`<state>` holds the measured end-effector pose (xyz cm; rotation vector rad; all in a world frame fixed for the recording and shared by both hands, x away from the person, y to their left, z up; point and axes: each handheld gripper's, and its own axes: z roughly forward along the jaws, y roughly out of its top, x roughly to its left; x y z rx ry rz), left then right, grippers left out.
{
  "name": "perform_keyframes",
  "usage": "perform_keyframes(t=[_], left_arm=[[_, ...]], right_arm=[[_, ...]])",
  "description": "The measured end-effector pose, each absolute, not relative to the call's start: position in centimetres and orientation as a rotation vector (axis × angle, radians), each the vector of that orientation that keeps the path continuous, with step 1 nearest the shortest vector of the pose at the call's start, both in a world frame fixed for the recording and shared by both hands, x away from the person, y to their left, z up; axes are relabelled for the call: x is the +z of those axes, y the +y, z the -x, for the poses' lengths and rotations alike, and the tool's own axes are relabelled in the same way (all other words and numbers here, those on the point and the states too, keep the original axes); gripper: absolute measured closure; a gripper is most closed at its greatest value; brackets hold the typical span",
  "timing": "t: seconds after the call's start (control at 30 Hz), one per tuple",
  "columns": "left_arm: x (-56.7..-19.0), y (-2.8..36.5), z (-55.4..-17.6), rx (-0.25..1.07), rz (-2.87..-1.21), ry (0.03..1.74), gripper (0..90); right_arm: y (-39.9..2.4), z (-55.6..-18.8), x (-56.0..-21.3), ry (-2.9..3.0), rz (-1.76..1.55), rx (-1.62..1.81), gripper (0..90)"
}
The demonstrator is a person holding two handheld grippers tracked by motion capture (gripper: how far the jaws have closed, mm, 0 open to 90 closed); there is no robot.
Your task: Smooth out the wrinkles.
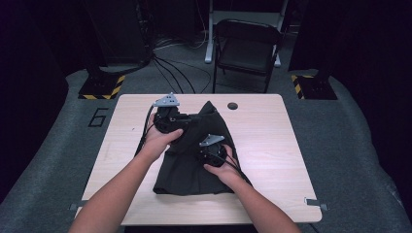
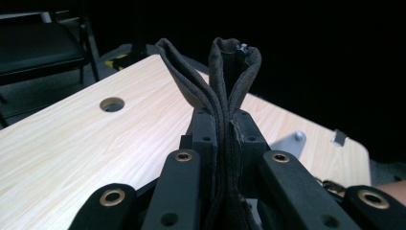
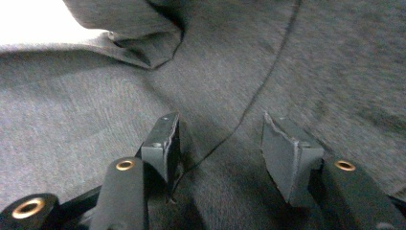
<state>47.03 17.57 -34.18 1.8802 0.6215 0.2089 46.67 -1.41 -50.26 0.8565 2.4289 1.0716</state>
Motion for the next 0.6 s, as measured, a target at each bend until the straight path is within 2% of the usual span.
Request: perform_keyframes(t=[0.13, 0.6], left_arm=[[-34.6, 18.0, -47.1, 0.202, -1.884, 0.634, 82.1], [-35.1, 19.1, -46.9, 0.217, -1.892, 0.650, 82.1]], right_arm=[[-1.6, -46.6, -50.3, 2.420, -0.827, 1.049, 45.0], [-5.3, -43.6, -47.8, 2.412, -0.829, 1.103, 45.4]])
